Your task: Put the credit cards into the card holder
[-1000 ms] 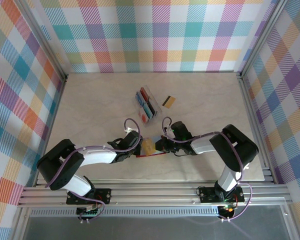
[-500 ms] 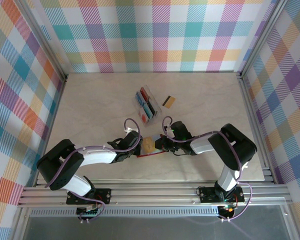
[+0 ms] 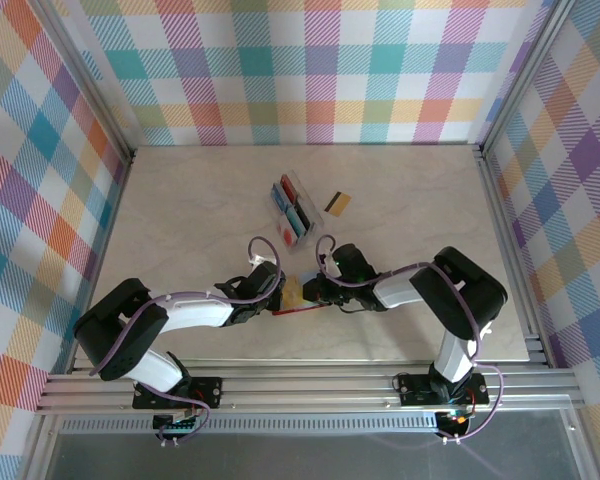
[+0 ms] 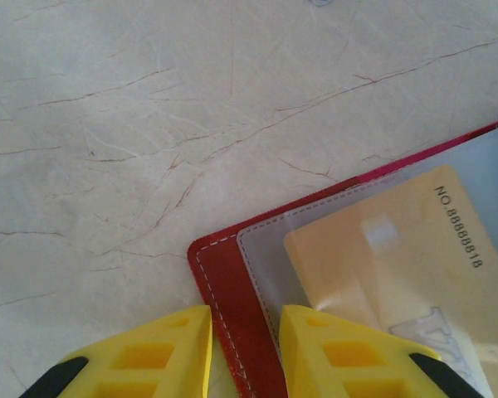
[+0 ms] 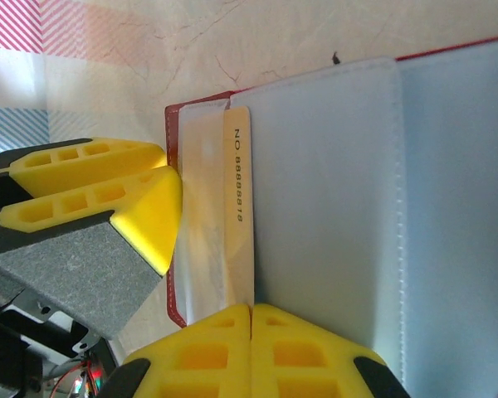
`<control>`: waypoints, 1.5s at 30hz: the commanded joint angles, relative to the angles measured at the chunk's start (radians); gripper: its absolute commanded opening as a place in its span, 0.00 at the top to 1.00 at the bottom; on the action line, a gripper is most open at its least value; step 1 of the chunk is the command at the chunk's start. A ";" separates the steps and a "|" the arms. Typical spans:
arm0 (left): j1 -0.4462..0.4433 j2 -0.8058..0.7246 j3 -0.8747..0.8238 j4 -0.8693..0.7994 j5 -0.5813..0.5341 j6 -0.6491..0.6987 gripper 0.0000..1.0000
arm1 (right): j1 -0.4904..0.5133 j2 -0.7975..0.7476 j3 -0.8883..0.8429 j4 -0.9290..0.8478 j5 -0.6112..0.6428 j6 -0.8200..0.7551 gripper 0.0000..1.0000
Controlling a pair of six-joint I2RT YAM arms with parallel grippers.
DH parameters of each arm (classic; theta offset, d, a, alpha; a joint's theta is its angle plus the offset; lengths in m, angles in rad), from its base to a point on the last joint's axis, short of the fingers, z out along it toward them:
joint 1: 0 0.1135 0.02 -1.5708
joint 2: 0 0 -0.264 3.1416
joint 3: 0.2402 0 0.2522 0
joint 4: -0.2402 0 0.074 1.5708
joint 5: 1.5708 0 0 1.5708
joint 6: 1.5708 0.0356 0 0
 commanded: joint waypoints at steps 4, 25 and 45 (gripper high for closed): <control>-0.009 -0.013 -0.017 -0.026 0.063 -0.005 0.71 | 0.034 0.098 0.062 -0.035 -0.002 -0.018 1.00; -0.005 -0.181 -0.097 -0.029 0.016 -0.083 1.00 | 0.031 0.058 0.038 -0.097 0.026 -0.062 1.00; -0.009 -0.052 -0.110 0.058 0.051 -0.086 1.00 | 0.082 0.075 0.070 -0.066 -0.014 -0.059 1.00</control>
